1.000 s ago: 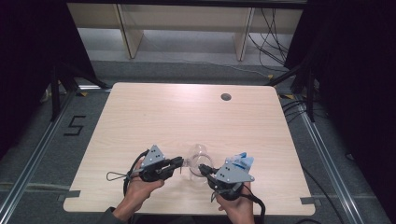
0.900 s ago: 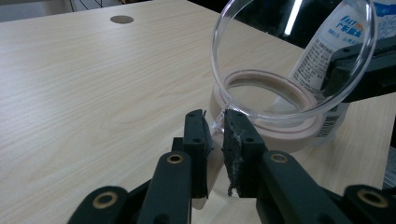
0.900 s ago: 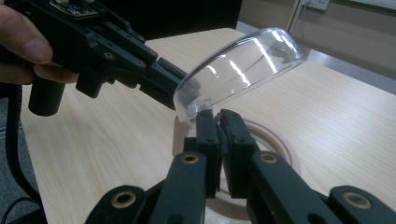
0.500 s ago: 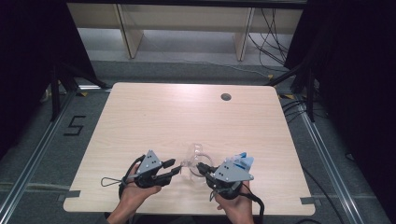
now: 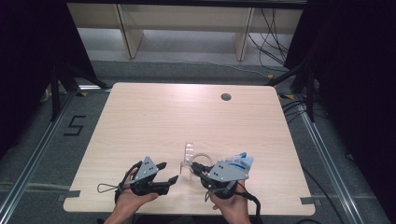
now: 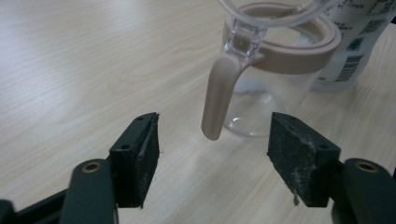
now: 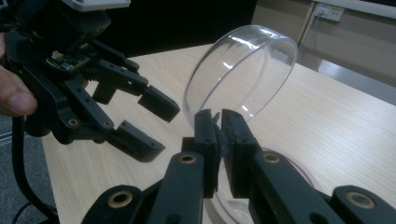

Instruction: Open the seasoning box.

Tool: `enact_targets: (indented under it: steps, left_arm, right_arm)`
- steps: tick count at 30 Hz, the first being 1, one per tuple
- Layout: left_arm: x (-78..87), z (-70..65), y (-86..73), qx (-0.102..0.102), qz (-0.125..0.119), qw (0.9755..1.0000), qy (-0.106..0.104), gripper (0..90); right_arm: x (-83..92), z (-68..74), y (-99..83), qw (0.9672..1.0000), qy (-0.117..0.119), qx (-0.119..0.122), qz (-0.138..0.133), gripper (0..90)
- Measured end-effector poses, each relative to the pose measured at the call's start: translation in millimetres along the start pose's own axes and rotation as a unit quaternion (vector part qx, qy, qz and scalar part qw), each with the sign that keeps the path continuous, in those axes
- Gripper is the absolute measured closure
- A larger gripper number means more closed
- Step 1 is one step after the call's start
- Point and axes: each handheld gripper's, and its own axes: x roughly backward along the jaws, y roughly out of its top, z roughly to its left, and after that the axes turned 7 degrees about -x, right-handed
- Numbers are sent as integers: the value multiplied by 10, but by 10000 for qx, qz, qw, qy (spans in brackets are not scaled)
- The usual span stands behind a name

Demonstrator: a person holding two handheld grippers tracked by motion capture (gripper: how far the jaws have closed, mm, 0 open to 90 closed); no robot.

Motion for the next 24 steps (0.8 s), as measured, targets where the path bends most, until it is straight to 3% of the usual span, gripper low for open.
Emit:
enact_targets:
  steps: [3,4,11,13,14,15,21,24]
  left_arm:
    - [3,-3,-34,9,141,9999,51,272]
    - [2,-4,-42,-5,145,9999,16,261]
    - [-36,-25,-97,3,184,9998,-85,195]
    - [-36,-22,-106,23,209,9997,-99,175]
    - [-36,-22,-106,23,209,9997,-99,168]
    - [-35,-21,-111,42,179,9998,-73,164]
    - [-32,-10,-125,71,152,9998,-51,155]
    - [-34,-15,-132,89,118,9999,-66,154]
  right_arm:
    - [-16,13,8,10000,15,27,-17,849]
    - [-22,2,15,9999,116,120,34,847]
    - [-59,43,16,9998,188,96,49,834]
    - [-57,23,21,9995,161,280,-3,825]
    - [-57,23,21,9995,161,280,-3,825]
    - [-35,36,14,9997,237,77,56,815]
    - [49,29,10,9997,245,-1,12,747]
    - [151,31,5,9994,331,55,-69,668]
